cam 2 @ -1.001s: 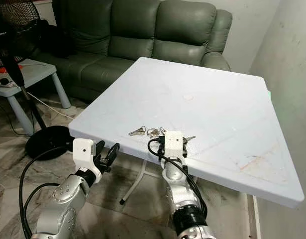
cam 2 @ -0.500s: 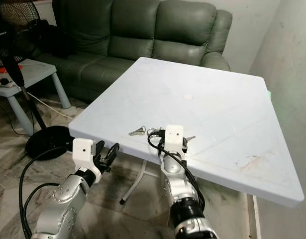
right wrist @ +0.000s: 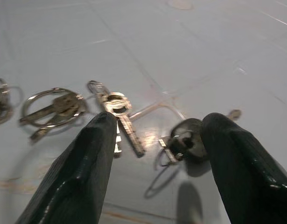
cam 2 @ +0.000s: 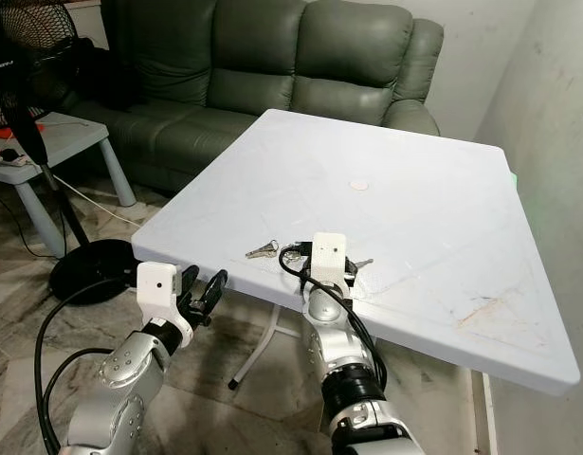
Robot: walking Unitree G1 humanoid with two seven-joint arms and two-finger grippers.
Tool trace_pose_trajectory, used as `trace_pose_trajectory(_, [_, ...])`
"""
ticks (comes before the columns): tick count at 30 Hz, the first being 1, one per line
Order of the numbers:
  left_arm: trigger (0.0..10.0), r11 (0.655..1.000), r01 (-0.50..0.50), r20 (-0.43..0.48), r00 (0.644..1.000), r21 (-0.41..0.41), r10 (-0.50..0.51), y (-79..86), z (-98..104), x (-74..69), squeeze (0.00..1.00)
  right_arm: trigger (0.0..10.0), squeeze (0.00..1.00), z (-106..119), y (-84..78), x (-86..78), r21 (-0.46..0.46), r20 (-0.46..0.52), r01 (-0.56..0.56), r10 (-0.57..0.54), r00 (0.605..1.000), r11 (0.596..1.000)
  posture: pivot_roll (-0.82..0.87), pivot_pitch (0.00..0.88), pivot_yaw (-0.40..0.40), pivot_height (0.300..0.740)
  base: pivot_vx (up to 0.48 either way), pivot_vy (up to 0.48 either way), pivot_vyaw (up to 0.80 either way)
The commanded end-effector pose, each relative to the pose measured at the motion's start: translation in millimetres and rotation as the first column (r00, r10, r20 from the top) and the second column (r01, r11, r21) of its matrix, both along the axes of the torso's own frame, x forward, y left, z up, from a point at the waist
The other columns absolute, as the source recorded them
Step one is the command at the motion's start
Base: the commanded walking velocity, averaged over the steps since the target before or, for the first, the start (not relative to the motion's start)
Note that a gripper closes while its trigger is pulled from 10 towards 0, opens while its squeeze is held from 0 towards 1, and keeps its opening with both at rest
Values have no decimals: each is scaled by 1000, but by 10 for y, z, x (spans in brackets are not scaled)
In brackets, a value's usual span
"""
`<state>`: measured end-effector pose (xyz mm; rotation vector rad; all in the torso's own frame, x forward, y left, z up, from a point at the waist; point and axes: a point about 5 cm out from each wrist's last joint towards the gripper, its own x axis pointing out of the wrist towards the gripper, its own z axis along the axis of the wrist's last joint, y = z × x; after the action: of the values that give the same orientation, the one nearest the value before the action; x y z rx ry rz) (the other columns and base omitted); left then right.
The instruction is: Hang keys on a hook
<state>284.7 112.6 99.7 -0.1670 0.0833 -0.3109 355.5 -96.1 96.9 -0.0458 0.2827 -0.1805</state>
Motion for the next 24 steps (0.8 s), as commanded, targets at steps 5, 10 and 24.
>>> trace_pose_trajectory(5, [10000,1000,-1,5,1000,7,1,-10,35,-26,0,10000,0,36,-24,41,-8,-6,26,-26,1000,1000,248,0,-43,740,0,0,0])
trace_pose_trajectory(10, [10000,1000,0,-9,1000,7,0,-19,10,-80,0,10000,0,-13,-30,10,-23,-25,26,-27,999,999,248,0,-46,740,0,0,0])
trace_pose_trajectory(24, [10000,1000,-22,-26,999,13,22,19,-5,-147,0,549,0,-129,25,-84,-63,-45,-14,11,999,998,256,32,-49,740,0,0,0])
